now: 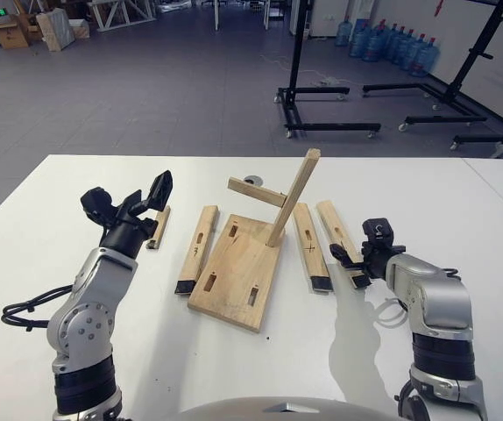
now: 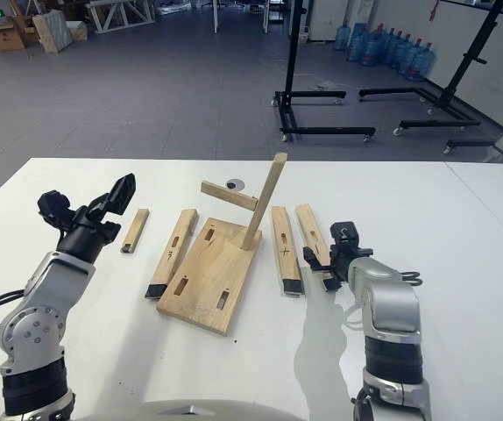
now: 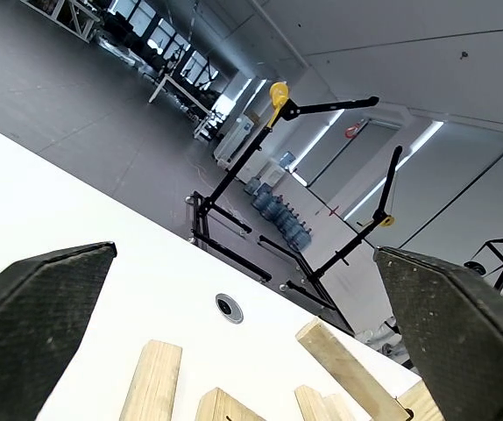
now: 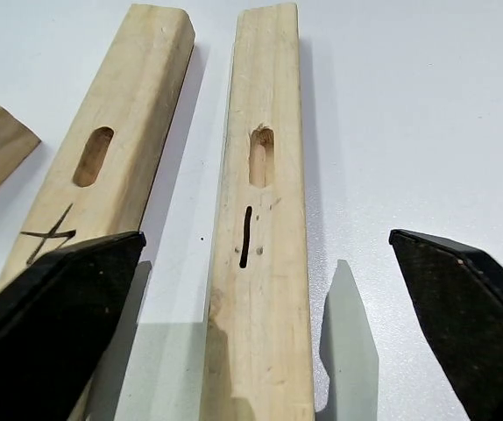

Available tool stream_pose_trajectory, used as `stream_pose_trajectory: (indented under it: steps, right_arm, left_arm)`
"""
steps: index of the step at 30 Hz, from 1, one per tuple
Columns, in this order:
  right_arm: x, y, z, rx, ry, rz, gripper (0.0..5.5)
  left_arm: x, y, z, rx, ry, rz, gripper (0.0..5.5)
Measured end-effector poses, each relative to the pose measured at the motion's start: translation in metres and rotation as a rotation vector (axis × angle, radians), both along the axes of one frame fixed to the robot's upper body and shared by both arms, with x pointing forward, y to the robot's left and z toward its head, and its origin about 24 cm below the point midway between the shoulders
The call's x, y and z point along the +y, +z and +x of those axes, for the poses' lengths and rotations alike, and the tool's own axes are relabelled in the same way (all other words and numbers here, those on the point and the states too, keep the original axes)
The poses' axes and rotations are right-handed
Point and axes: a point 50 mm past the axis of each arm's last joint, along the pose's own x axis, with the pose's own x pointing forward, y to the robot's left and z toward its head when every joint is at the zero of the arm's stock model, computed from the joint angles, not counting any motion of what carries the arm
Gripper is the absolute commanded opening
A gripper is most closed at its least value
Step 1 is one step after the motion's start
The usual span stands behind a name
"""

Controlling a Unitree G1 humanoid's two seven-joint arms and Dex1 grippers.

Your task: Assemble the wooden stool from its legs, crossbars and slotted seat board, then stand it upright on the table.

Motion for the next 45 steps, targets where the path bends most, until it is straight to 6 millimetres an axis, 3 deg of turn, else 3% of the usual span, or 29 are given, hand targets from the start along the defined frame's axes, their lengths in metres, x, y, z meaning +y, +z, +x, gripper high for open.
stream_pose_trajectory:
  steps: [7,13,25,32,33,35,37,39,40,42,44,45]
  right_arm:
    - [0.000,-0.019,0.003,0.033,0.011,-0.030,5.13]
    - [0.002,-0.025,0.002,0.031,0.029,-0.028,4.07]
    - [-0.001,-0.015,-0.001,0.119,0.023,-0.063,2.12]
    - [-0.009,-0.009,0.006,0.120,-0.019,0.030,2.02]
    - [-0.015,0.000,0.012,0.093,-0.038,0.052,2.02]
    - [-0.034,0.035,0.034,-0.033,-0.074,0.096,2.02]
    - [-0.051,0.085,0.055,-0.245,-0.075,0.135,2.02]
    - [-0.052,0.138,0.068,-0.483,0.017,0.191,2.02]
    - [-0.042,0.165,0.069,-0.597,0.113,0.244,2.02]
    - [-0.004,0.197,0.062,-0.732,0.388,0.387,2.02]
    - [0.044,0.199,0.046,-0.717,0.697,0.474,2.02]
    - [0.068,0.188,0.035,-0.659,0.848,0.508,2.02]
  left_arm:
    - [-0.001,-0.002,0.002,0.005,-0.005,-0.002,5.40]
    - [-0.003,-0.005,0.004,0.011,-0.011,-0.005,5.40]
    - [0.000,-0.009,0.007,0.027,0.001,-0.004,5.40]
    - [0.003,-0.003,0.009,-0.008,-0.009,0.002,5.40]
    - [0.007,0.000,0.008,-0.021,-0.016,0.008,5.40]
    - [0.017,0.008,0.005,-0.061,-0.052,0.048,5.40]
    - [0.022,0.023,0.000,-0.131,-0.132,0.072,5.40]
    - [0.023,0.042,-0.004,-0.216,-0.247,0.064,5.40]
    - [0.020,0.054,-0.005,-0.274,-0.316,0.053,5.40]
    - [0.006,0.072,-0.006,-0.372,-0.475,0.013,5.40]
    - [-0.010,0.081,-0.003,-0.419,-0.604,-0.028,5.40]
    - [-0.018,0.081,-0.001,-0.422,-0.656,-0.046,5.40]
